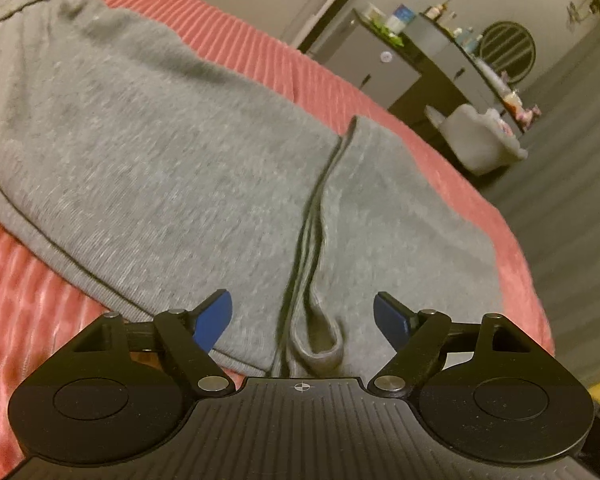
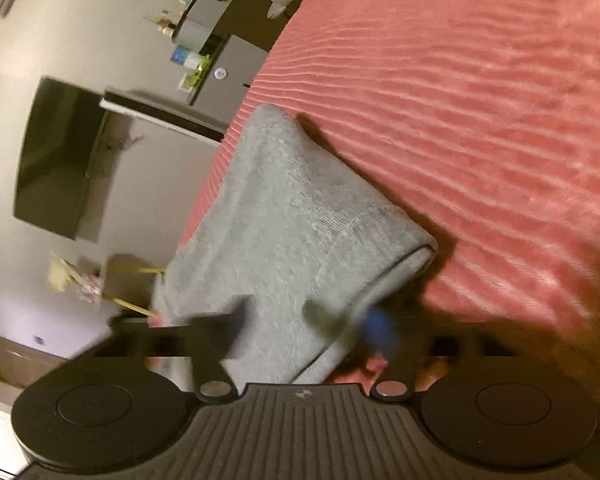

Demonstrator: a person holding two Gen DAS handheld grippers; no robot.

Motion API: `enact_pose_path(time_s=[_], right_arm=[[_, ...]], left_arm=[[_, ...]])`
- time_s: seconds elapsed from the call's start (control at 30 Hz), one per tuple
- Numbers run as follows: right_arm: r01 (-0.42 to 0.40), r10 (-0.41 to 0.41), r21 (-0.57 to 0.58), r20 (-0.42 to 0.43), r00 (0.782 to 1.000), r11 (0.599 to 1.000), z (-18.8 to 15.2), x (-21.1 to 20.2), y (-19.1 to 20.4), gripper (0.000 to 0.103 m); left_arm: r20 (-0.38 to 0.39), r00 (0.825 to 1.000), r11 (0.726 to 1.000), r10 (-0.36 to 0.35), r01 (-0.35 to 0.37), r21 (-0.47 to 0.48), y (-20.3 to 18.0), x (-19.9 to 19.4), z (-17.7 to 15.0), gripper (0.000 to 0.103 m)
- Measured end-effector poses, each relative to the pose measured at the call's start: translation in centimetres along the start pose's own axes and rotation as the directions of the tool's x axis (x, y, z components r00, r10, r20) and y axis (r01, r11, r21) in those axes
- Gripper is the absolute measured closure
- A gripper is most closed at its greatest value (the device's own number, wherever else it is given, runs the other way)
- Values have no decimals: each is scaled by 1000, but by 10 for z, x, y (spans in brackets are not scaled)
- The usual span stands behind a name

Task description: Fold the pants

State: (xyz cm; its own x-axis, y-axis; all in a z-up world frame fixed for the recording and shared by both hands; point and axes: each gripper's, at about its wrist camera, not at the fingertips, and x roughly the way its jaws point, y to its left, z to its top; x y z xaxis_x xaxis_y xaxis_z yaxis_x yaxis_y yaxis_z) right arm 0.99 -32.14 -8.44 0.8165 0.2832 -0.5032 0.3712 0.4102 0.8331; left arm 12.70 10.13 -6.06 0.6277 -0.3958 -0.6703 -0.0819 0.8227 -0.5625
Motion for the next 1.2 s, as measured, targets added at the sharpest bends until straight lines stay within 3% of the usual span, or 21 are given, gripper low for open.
enact_pose_path(time_s=[0.1,0.2,0.27,0.3,0.33,0.37,0.47,0.57,0.67,0.77,0.83,0.97,1.07,1.13,1.2], right_arm=[[-65,64,72,16,998,995,3,3,-10,75],[-105,100,163,35,994,981,11,15,-22,63],[-110,105,206,37,994,972,12,24,-27,62],[-106,99,210,44,994,972,13,26,-28,66],[-89,81,198,50,995,976,13,26,-27,87],[-62,53,170,61,997,984,13,25,-24,94],[-90,74,115,136,988,989,15,11,-20,94],[54,-66,62,209,976,997,22,2,-20,94],[95,-108,114,114,988,989,28,14,-28,89],[130,-130,7,97,987,991,29,9,-9,76],[210,-198,-111,105,974,971,27,2,9,59],[281,-251,-241,148,957,929,16,-17,31,59],[346,-281,-362,221,934,865,7,-24,52,59],[338,-237,-424,274,932,840,2,-26,67,71],[297,-169,-483,291,942,823,-2,-25,74,72]], left_arm=[[0,999,998,-47,46,-34,4,-1,0,20],[-13,999,999,-30,29,-18,2,5,-2,20],[-9,1000,1000,-12,12,20,-3,7,-4,20],[-6,1000,999,-7,8,36,-5,7,-5,20],[-2,1000,999,-5,5,44,-6,7,-6,20],[3,1000,999,-7,7,49,-6,6,-7,20],[0,1000,999,-6,6,54,-5,8,-7,20],[4,1000,998,2,-3,61,-4,11,-6,20],[9,1000,997,11,-12,72,-6,11,-6,19],[17,1000,998,10,-11,62,-5,8,-6,19],[28,999,998,18,-19,53,-4,5,-5,19],[47,999,997,21,-24,71,-8,1,-2,19],[56,998,993,20,-26,111,-14,0,-2,19],[44,999,992,12,-18,122,-15,1,0,19],[33,999,991,8,-13,136,-16,4,4,19]])
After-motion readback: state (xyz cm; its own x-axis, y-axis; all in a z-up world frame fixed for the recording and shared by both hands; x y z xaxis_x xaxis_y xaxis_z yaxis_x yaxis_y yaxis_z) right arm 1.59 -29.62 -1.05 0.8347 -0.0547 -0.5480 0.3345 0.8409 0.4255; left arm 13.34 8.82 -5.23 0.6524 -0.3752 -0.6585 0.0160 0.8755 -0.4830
